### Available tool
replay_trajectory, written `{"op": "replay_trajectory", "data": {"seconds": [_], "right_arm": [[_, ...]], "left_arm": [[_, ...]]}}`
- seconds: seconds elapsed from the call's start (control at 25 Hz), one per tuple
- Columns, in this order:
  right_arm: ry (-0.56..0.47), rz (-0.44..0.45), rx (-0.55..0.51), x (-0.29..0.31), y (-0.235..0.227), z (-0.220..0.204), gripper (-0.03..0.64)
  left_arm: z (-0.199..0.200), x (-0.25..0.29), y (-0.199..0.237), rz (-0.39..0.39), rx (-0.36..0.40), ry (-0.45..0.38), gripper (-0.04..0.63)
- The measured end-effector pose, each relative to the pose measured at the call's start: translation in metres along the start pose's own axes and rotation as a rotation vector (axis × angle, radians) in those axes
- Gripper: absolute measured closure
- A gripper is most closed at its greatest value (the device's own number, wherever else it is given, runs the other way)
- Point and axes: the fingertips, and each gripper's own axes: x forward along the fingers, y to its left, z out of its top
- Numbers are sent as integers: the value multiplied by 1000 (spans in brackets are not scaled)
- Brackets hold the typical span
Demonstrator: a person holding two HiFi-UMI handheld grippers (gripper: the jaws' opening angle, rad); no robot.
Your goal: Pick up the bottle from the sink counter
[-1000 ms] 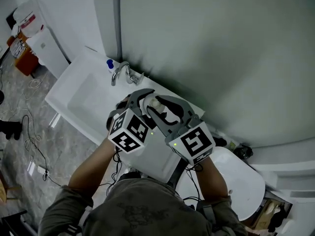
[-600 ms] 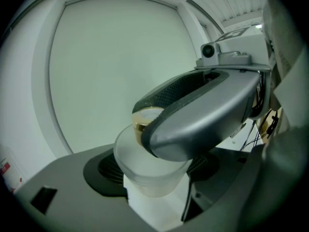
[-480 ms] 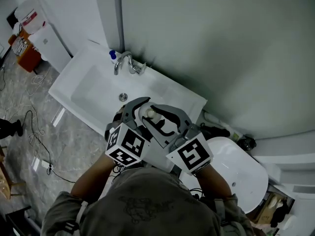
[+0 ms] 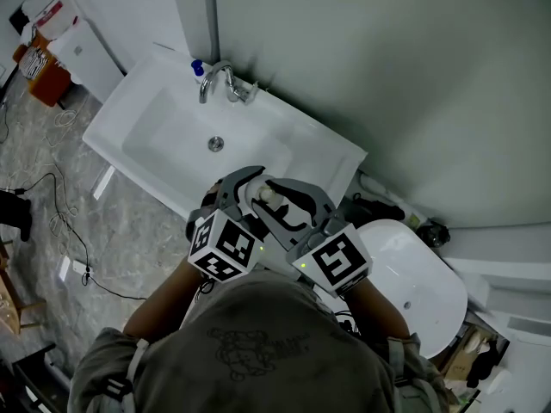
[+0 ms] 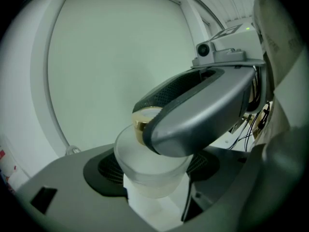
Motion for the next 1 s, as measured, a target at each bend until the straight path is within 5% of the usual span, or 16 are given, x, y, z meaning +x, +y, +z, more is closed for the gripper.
{"op": "replay_trajectory", "data": {"seconds": [1.0], "right_arm": [[30,-21,6,-7,-7,-17,477]], "left_arm": [[-3,17,-13,-36,-13,-4,259]]}}
